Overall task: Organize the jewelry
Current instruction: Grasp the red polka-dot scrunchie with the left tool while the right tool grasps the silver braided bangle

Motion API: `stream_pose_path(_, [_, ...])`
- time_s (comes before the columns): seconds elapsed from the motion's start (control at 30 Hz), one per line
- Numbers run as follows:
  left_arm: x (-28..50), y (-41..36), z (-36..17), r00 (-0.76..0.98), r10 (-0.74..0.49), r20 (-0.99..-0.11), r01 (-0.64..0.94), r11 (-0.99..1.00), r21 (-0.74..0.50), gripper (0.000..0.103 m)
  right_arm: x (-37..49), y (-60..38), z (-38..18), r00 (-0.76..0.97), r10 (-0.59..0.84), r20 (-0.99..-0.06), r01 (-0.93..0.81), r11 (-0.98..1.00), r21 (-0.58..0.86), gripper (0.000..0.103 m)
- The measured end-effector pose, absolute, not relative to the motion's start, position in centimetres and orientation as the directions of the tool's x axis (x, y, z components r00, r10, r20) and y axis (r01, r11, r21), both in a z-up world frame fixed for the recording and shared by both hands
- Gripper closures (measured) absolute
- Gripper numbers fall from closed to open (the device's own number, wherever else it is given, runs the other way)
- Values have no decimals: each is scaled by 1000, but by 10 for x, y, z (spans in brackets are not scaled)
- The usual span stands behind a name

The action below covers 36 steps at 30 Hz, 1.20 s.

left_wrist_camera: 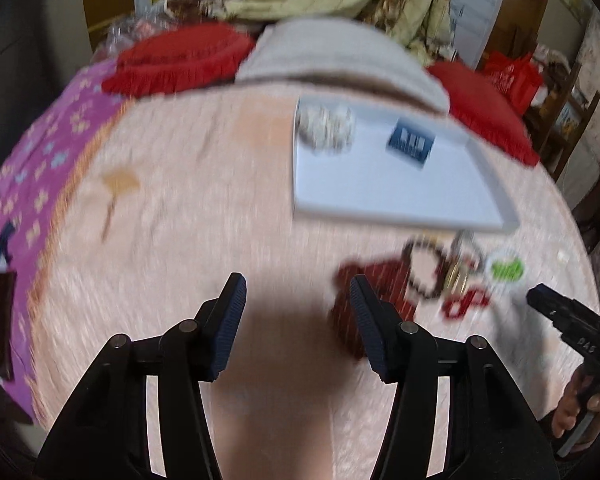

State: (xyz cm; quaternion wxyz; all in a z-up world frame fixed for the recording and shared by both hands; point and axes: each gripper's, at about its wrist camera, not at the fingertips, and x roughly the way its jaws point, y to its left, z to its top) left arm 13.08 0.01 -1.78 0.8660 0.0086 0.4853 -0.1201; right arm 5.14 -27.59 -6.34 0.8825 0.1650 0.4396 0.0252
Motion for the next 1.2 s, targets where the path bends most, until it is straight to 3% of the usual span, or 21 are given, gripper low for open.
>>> stream_pose_path(0.3, [129, -22, -64, 406, -252, -879, 238, 957, -164, 49, 37, -266, -85, 595, 203, -778, 77, 948, 307, 61])
stream_pose_path(0.63, [158, -30, -85, 354, -294, -888, 235, 947, -220, 49, 82, -262, -78, 624, 184, -760, 47, 961, 272, 61])
stream_pose_path(0.77, [162, -38, -86, 372, -282, -884, 260, 946, -193, 49, 114, -263, -81, 615, 144, -775, 43, 976, 215, 61])
stream_pose_path(0.83, [164, -41, -87, 380, -275, -883, 271, 946, -177, 49, 132, -263, -88, 596, 122, -794, 42, 982, 183, 71])
stream_pose_path(0.9, [165, -44, -87, 388, -265, -883, 282, 946, -160, 49, 144, -265, -94, 579, 109, -808, 48, 985, 168, 73])
stream_pose_path(1.2, [167, -61, -92, 441, -231, -867, 317, 944, -91, 49, 161, -250, -104, 572, 33, -820, 12, 999, 48, 74])
